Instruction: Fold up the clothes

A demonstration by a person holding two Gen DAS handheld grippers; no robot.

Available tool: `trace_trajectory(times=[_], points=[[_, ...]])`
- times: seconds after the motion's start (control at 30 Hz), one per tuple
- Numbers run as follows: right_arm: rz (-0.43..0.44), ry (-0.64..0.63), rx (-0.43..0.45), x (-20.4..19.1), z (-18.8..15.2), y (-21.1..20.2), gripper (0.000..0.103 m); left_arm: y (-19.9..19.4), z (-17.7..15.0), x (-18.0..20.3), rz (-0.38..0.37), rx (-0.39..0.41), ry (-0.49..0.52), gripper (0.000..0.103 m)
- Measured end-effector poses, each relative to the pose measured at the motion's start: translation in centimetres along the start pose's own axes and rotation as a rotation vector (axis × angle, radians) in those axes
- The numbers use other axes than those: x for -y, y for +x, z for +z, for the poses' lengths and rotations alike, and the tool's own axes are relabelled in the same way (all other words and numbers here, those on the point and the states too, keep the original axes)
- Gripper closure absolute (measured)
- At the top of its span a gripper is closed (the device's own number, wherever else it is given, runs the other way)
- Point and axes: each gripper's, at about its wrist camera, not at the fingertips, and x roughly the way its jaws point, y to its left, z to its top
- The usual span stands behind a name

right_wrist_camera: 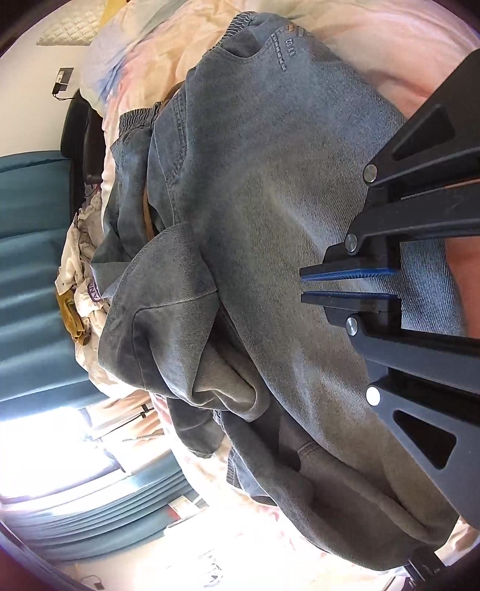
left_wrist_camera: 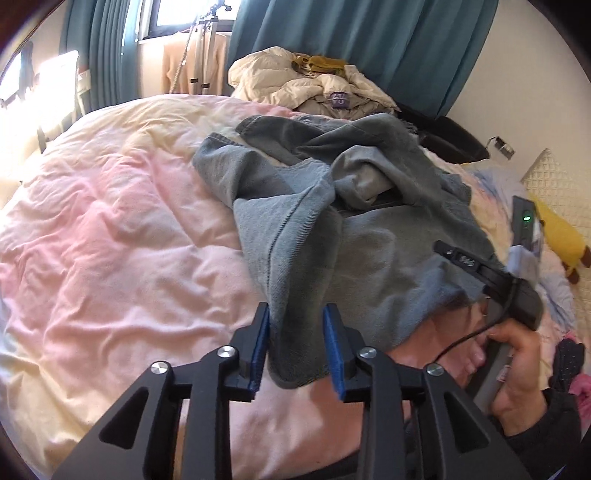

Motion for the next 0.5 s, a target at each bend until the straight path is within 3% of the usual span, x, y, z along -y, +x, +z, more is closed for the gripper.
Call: trace_trajectory(times=[0.17, 0.27, 0.37, 0.5], points=[[0.027, 0.041, 0.007, 0.3, 0.7, 0.0, 0.096, -3.0, 2.5, 2.1, -0.075, 0.113, 0.033, 0.048], [0.05, 0.067, -0.006, 0.5, 1.2, 0.5, 0.096, -1.8, 5.0, 3.8, -0.052, 0.123, 0.095, 0.045], [0.101, 0.079, -0.005, 0.4, 1.6, 0.6, 0.096, 1.6, 7.7, 5.2, -0.006, 0.077, 0.146, 0.045], [0.153, 0.091, -0.006, 0.3, 1.9, 0.5, 0.096, 8.3, 11.3, 5.2, -0.019, -0.103, 0.11, 0.045]])
